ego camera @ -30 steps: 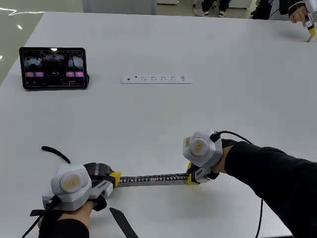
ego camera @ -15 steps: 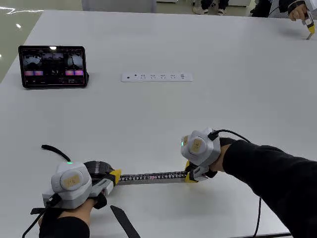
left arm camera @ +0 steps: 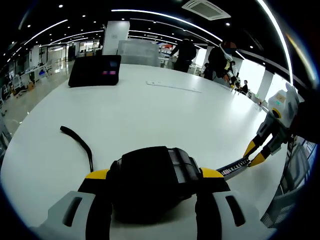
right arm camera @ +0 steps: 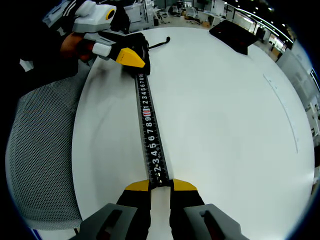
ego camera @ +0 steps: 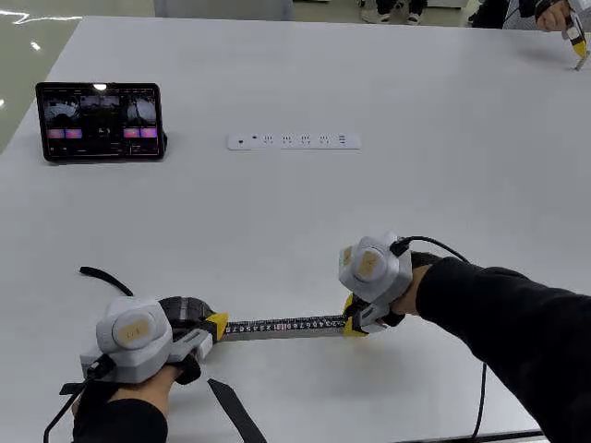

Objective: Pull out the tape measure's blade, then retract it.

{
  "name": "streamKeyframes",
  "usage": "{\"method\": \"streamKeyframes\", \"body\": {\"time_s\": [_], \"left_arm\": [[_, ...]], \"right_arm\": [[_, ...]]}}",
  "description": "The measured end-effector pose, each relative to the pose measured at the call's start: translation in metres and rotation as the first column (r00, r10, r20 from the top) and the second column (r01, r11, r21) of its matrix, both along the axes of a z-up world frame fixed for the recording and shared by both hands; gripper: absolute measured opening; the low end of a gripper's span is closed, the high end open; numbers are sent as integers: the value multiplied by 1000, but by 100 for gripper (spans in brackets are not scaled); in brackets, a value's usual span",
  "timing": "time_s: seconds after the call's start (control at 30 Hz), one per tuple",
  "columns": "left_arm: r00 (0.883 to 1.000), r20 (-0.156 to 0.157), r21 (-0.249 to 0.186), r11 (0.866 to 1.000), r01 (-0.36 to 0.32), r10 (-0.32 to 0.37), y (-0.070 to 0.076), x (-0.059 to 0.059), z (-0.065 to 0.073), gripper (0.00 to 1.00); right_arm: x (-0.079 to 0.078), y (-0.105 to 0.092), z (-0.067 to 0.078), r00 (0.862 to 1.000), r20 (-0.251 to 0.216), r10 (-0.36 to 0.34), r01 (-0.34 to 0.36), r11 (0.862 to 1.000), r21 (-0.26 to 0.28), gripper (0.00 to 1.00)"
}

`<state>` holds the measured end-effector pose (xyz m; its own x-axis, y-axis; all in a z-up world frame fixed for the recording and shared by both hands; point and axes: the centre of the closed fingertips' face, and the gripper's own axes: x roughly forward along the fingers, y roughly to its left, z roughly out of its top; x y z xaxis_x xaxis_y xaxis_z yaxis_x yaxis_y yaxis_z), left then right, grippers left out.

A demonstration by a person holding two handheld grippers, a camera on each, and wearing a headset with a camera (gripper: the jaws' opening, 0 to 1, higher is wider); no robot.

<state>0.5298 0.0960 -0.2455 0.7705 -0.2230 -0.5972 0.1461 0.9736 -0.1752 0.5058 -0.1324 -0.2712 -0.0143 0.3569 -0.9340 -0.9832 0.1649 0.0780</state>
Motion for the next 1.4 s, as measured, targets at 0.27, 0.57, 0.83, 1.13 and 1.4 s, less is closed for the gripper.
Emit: {"method": "streamKeyframes", "body": {"time_s": [0.27, 0.57, 0.83, 1.13, 1.4], "left_arm": [[1000, -10, -6, 1000, 6, -6, 0, -1, -1, 63], [1000, -12, -8, 1000, 5, -5, 0, 0, -1, 63], [1000, -14, -10, 1000, 5, -5, 0, 0, 0, 63], [1000, -13, -6, 1000, 10, -10, 0, 0, 0, 63], [1000, -8, -1, 1000, 13, -13, 0, 0, -1, 63]], "right_arm": [[0, 3, 0, 1000, -1, -5, 5, 1000, 8, 9], [0, 7, 1, 1000, -5, -12, 12, 1000, 13, 9], [0, 10, 1, 1000, -12, -17, 18, 1000, 22, 9], [0, 12, 0, 1000, -8, -20, 20, 1000, 24, 9], [0, 15, 0, 1000, -8, -28, 29, 999, 32, 9]]}}
